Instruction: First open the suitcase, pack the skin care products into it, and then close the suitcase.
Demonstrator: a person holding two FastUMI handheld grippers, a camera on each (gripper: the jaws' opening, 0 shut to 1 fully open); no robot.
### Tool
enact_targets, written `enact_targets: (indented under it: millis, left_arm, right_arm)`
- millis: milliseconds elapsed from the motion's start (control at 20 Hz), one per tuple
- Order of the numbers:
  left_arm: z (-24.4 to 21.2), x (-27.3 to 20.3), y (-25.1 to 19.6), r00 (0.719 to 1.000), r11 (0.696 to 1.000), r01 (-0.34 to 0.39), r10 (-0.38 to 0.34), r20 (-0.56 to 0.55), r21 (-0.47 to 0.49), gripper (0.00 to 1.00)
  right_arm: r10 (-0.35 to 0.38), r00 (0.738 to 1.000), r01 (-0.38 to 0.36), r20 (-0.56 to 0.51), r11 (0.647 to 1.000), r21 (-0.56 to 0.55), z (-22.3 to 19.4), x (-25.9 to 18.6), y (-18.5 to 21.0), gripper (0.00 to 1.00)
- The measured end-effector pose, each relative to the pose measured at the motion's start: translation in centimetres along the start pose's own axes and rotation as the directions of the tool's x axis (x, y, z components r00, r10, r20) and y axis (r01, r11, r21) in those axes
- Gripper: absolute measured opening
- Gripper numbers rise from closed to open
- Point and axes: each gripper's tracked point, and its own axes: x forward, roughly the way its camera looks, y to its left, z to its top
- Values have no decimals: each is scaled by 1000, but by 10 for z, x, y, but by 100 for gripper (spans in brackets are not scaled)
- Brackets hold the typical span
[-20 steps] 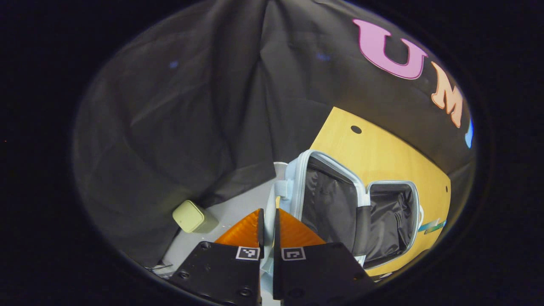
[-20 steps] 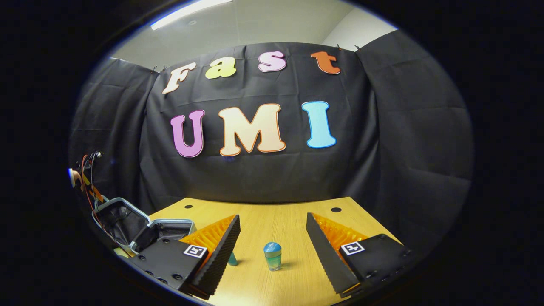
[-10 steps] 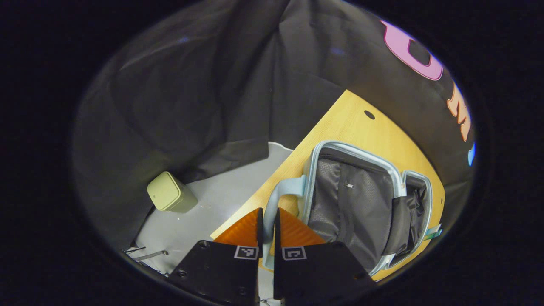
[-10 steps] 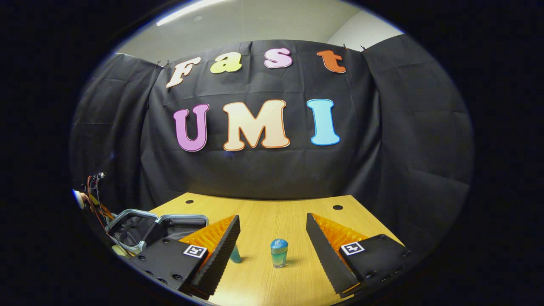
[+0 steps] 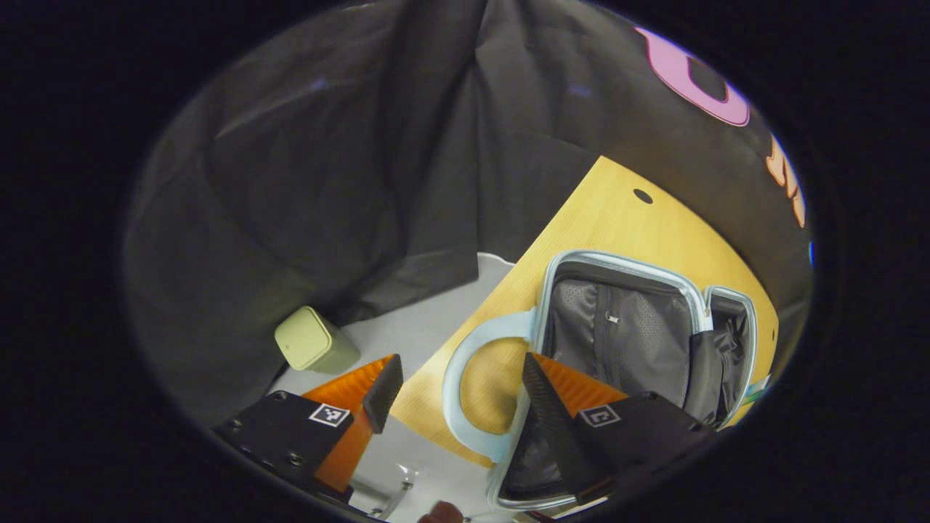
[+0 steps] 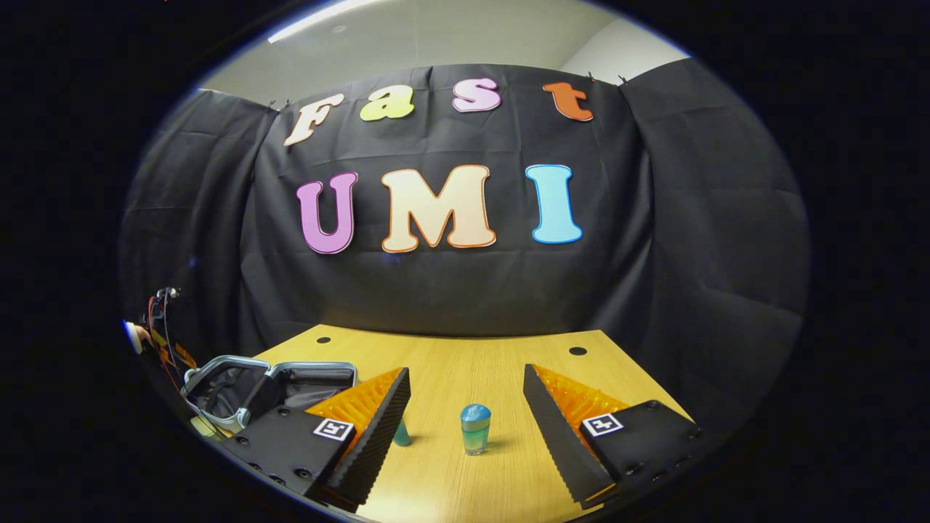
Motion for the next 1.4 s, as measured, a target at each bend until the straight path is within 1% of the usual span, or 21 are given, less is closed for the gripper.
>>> enact_targets:
  millis: [100, 250, 400, 550, 600, 700, 850, 900, 950, 1000, 1050, 1150, 1250, 1300, 1400]
  left_arm:
    - [14, -20, -26, 998, 999, 22, -24, 62, 31, 95]
    - [20, -60, -80, 986, 991, 88, -100, 134, 97, 95]
    - [19, -102, -148, 959, 970, 174, -206, 193, 170, 95]
    - [13, -146, -226, 919, 939, 270, -317, 234, 212, 94]
    - [9, -159, -255, 900, 923, 310, -362, 243, 226, 94]
    - [-6, -182, -307, 865, 882, 391, -449, 222, 263, 94]
    - [-30, -212, -382, 812, 806, 484, -559, 168, 340, 94]
    - [-39, -218, -405, 792, 780, 511, -590, 153, 362, 95]
    - [-47, -221, -430, 779, 756, 529, -613, 133, 386, 94]
    - [-56, -222, -451, 767, 735, 536, -630, 125, 416, 94]
    - [-65, -219, -471, 761, 718, 533, -639, 117, 448, 95]
    - [-77, -221, -501, 745, 684, 525, -657, 114, 507, 94]
    - [-88, -219, -529, 723, 654, 547, -684, 98, 523, 95]
    - [-94, -216, -542, 713, 646, 562, -695, 93, 517, 95]
    - [-107, -204, -561, 708, 646, 583, -702, 83, 493, 95]
  right_arm:
    - [8, 1000, -8, -13, 1000, 7, -5, 3, -3, 95]
    - [25, 999, -25, -33, 999, 21, -14, 9, -7, 98]
    - [54, 997, -52, -59, 998, 31, -23, 17, -13, 98]
    - [83, 993, -79, -88, 996, 45, -29, 25, -20, 98]
    - [93, 991, -89, -94, 995, 47, -31, 28, -22, 98]
    - [112, 988, -108, -109, 993, 43, -34, 33, -27, 98]
    - [133, 984, -128, -121, 991, 49, -37, 41, -36, 98]
    - [139, 982, -133, -126, 990, 56, -40, 43, -39, 95]
    - [145, 980, -137, -134, 988, 65, -42, 45, -41, 95]
    - [149, 979, -140, -142, 988, 70, -46, 47, -42, 98]
    - [150, 977, -140, -149, 988, 70, -49, 50, -45, 98]
    - [156, 973, -146, -170, 987, 67, -58, 53, -50, 98]
    - [162, 969, -153, -184, 986, 63, -63, 55, -55, 98]
    - [162, 969, -153, -188, 986, 62, -66, 56, -57, 98]
    - [163, 967, -153, -196, 986, 65, -71, 58, -61, 98]
